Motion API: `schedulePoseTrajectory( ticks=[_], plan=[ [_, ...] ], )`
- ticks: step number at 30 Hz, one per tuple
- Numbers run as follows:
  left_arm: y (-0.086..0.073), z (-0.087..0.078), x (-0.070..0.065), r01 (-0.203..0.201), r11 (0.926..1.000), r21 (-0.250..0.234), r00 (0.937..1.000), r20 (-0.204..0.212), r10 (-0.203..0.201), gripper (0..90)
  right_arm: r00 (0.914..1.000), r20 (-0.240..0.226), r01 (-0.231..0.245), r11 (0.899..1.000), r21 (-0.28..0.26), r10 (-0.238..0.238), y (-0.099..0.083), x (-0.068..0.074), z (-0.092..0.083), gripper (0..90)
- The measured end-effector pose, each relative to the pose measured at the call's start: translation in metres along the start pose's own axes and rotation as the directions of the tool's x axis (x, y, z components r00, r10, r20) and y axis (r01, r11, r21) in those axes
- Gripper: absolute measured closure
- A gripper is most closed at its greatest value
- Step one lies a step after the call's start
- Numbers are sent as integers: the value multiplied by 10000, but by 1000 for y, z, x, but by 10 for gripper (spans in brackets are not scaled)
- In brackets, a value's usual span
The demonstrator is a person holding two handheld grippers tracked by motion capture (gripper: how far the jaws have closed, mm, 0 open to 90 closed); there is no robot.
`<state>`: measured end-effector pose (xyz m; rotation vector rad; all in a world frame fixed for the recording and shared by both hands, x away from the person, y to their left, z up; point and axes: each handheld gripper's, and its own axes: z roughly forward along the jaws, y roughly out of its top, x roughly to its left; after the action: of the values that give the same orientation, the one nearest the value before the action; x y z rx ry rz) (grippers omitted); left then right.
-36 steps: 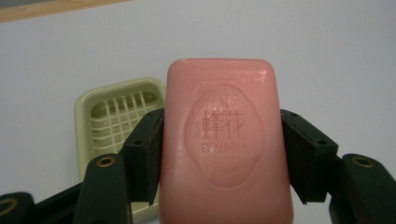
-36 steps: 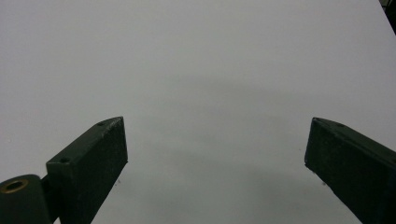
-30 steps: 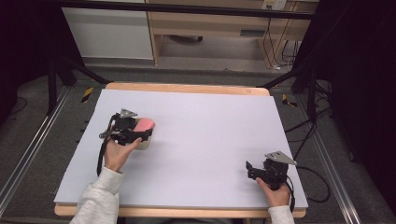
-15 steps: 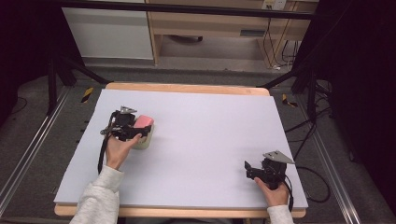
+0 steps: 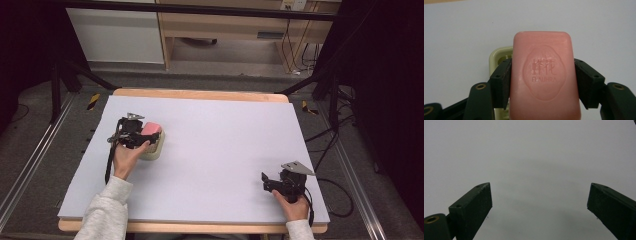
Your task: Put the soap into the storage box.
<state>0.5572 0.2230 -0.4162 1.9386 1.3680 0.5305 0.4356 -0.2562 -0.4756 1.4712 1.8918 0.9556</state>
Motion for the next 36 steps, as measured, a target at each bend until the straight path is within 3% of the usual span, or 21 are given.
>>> schedulePoseTrajectory(
  ticks=[36],
  plan=[
    [-13, 26, 8, 38, 9976, 691, 9988, -481, -5, 374, 10000, 4, -10, 10000, 18, 10, 0, 0, 0, 61]
  ],
)
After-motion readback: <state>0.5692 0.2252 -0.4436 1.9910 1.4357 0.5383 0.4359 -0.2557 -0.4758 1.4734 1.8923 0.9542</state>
